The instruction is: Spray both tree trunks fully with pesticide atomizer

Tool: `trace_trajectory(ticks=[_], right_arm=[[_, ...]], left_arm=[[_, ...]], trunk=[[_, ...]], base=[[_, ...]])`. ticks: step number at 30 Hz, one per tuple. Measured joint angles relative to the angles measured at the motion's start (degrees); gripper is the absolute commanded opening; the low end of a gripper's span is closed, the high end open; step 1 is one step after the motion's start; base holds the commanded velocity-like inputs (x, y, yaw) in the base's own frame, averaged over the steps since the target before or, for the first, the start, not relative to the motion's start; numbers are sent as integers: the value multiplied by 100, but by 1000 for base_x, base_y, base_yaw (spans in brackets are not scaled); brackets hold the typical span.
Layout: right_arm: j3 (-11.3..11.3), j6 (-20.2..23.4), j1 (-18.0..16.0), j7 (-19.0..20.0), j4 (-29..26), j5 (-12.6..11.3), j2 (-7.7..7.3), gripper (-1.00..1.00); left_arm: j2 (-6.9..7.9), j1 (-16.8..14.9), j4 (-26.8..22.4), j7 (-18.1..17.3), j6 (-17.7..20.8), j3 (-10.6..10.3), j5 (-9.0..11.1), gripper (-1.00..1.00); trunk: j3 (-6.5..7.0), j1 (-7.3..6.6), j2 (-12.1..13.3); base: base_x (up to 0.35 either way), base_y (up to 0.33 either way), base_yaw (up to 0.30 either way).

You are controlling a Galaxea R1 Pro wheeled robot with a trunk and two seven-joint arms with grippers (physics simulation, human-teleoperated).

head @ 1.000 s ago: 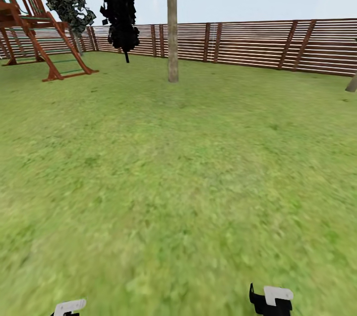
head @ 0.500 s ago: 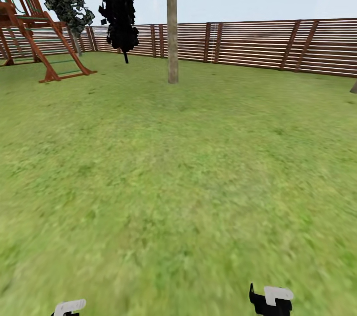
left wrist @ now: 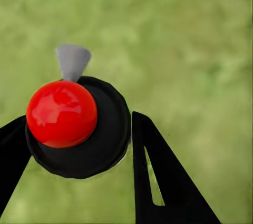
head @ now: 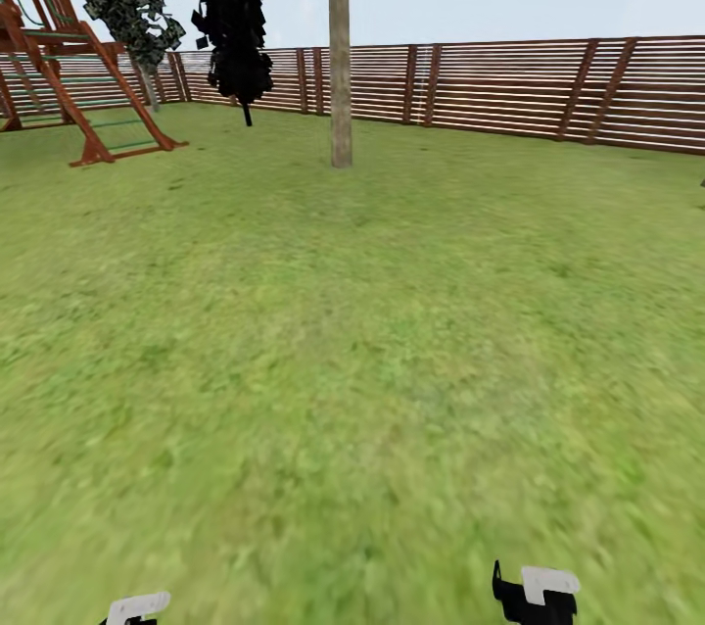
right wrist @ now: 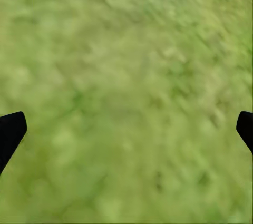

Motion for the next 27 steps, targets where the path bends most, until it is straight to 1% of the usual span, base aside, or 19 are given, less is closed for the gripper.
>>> trace_trajectory(ticks=[27], right_arm=[[0, 0, 0, 0, 0, 0, 0, 100]], left_arm=[[0, 0, -1, 0, 0, 0, 0, -100]], trunk=[[0, 0, 0]], base=[[338, 0, 0]])
